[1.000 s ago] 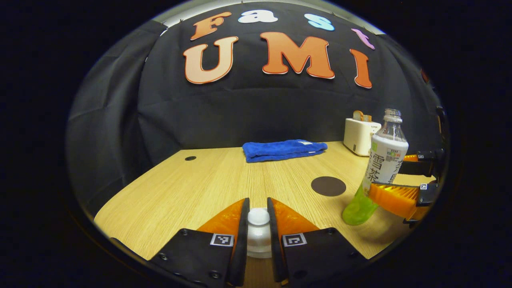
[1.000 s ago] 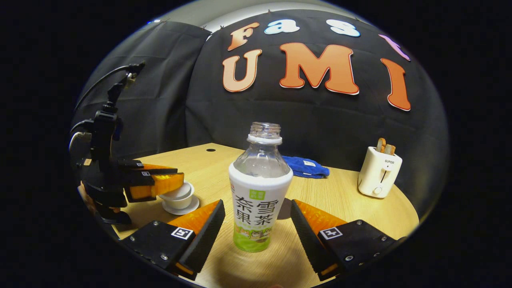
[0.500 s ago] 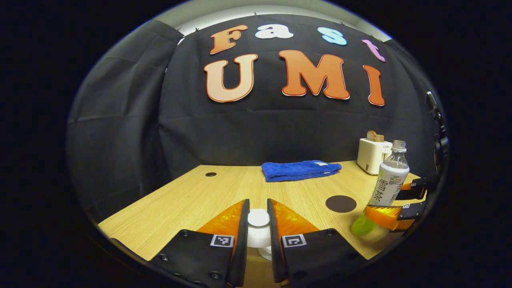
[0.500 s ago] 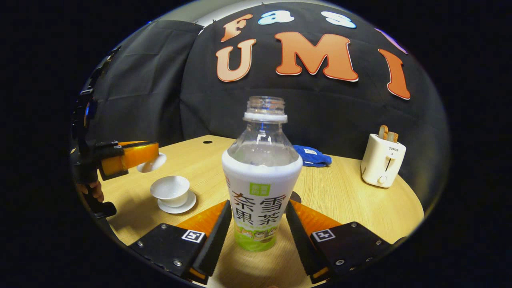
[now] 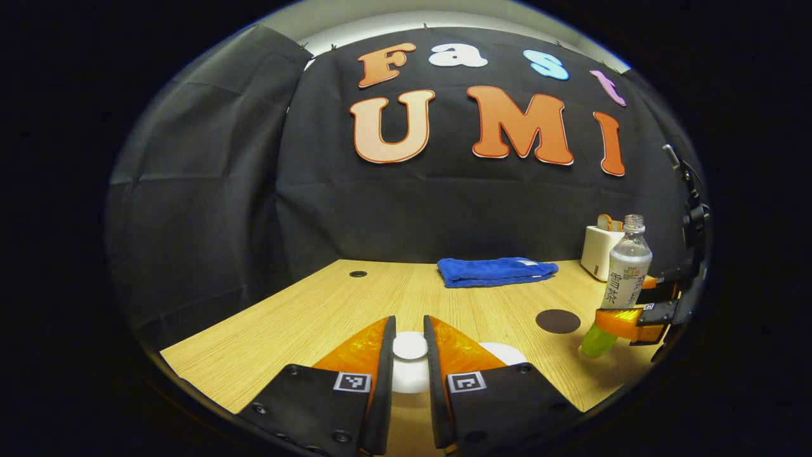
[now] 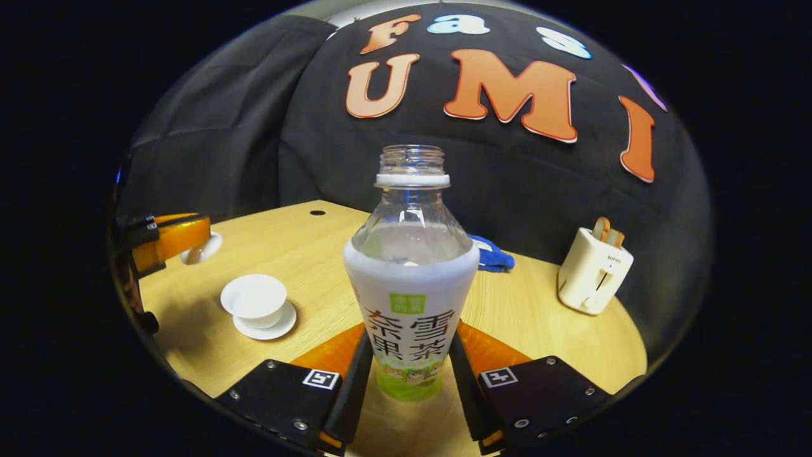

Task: Open the teacup lid with one hand, grasp the water bottle and pour water into the teacup with the other hand; after pouring, place the water bottle on the coaster and then close the teacup lid.

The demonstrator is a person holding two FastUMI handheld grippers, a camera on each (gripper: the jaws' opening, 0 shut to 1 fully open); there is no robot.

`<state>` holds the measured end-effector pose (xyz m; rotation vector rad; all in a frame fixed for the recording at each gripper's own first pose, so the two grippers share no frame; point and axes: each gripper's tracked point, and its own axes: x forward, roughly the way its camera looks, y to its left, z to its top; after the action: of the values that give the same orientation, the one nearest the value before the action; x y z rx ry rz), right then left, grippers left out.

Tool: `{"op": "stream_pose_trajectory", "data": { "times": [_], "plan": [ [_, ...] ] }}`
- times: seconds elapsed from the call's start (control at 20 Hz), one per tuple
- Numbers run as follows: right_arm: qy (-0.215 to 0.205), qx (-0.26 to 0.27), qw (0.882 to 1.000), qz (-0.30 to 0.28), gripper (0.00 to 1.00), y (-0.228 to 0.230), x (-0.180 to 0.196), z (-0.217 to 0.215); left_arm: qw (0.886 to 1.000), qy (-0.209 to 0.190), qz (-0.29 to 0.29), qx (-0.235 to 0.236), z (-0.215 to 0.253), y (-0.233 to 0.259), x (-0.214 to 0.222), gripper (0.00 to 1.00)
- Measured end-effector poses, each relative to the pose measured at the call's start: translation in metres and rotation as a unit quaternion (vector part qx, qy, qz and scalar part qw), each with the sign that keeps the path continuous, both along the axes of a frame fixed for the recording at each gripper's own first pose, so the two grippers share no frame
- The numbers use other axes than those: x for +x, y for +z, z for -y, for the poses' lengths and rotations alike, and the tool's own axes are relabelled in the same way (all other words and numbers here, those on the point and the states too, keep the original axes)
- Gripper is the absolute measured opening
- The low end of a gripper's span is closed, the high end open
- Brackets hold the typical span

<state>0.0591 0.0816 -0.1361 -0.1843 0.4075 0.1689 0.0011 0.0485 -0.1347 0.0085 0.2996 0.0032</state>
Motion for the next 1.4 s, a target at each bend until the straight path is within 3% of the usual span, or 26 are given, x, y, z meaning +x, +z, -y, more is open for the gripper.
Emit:
{"op": "stream_pose_trajectory", "data": {
  "times": [0.05,0.2,0.35,0.45,0.5,0.65,0.85,1.0,1.1,1.2,1.4],
  "plan": [
    [0.001,-0.033,0.999,0.005,0.66,0.003,0.002,0.003,1.000,0.003,0.000,0.002,-0.004,0.000,0.000,0.27],
    [0.015,-0.128,0.991,0.023,0.66,0.006,0.007,0.001,1.000,0.012,-0.001,0.003,-0.014,-0.003,-0.005,0.30],
    [0.033,-0.191,0.981,0.033,0.66,0.005,0.016,-0.004,1.000,0.020,-0.001,0.006,-0.023,-0.003,-0.009,0.27],
    [0.038,-0.242,0.968,0.050,0.70,0.011,0.021,-0.001,1.000,0.023,0.002,0.010,-0.027,-0.002,-0.012,0.30],
    [0.042,-0.270,0.960,0.060,0.65,0.014,0.023,-0.001,1.000,0.024,0.003,0.010,-0.029,-0.002,-0.013,0.30],
    [0.054,-0.348,0.932,0.084,0.66,0.018,0.026,0.003,0.999,0.031,0.004,0.011,-0.037,-0.003,-0.015,0.30],
    [0.089,-0.393,0.911,0.083,0.65,0.016,0.024,-0.004,0.999,0.032,0.001,0.010,-0.040,-0.007,-0.018,0.30],
    [0.114,-0.446,0.882,0.098,0.69,0.020,0.018,-0.009,0.999,0.035,0.002,0.014,-0.045,-0.006,-0.020,0.33],
    [0.125,-0.476,0.864,0.106,0.65,0.017,0.017,-0.008,0.999,0.037,0.004,0.014,-0.048,-0.005,-0.021,0.30],
    [0.135,-0.488,0.856,0.107,0.65,0.014,0.018,-0.009,0.999,0.037,0.003,0.010,-0.049,-0.005,-0.022,0.34],
    [0.144,-0.513,0.838,0.117,0.65,0.019,0.011,-0.018,0.999,0.038,-0.002,0.008,-0.052,-0.008,-0.026,0.30]
  ]
}}
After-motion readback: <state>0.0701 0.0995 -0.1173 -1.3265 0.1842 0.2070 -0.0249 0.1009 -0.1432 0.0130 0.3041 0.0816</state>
